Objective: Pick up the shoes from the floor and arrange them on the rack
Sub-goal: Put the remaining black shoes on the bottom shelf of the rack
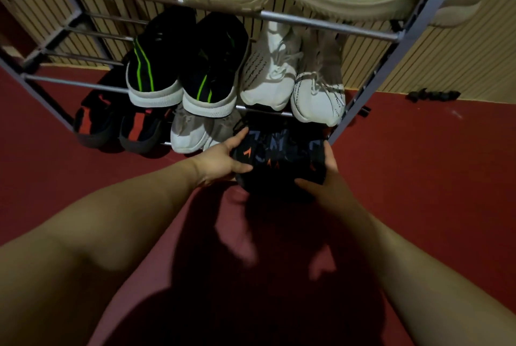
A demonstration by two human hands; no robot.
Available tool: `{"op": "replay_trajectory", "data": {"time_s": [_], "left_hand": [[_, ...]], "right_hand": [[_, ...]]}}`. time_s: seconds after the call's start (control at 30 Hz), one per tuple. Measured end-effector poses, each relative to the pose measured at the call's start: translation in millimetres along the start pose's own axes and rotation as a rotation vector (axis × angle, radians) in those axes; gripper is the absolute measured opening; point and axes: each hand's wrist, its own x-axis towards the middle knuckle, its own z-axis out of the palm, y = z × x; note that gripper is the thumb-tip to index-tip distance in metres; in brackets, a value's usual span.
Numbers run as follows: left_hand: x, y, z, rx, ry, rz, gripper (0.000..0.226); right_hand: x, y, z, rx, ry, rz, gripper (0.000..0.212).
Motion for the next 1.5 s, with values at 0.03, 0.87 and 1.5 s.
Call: {"op": "replay_trajectory", "data": {"time_s": [0.03,0.87,1.5], "left_hand": [[8.2,-2.0,-0.2,0.045,-0.023,-0.002,0.090],[35.4,-33.8,-6.1,0.046,-0.007,0.047,0.090],[36.1,-54.4,-10.7,-0.111,0.011,0.218,0.074]], "right_hand": [[3.4,5.9,2.0,-0.018,-0.011,0.001,0.092],[40.4,65.1,29.1,0.008,0.140,0.128,0.090],[31.0,65.2,49.0,-0.160,0.217,0.065,0.113]]}}
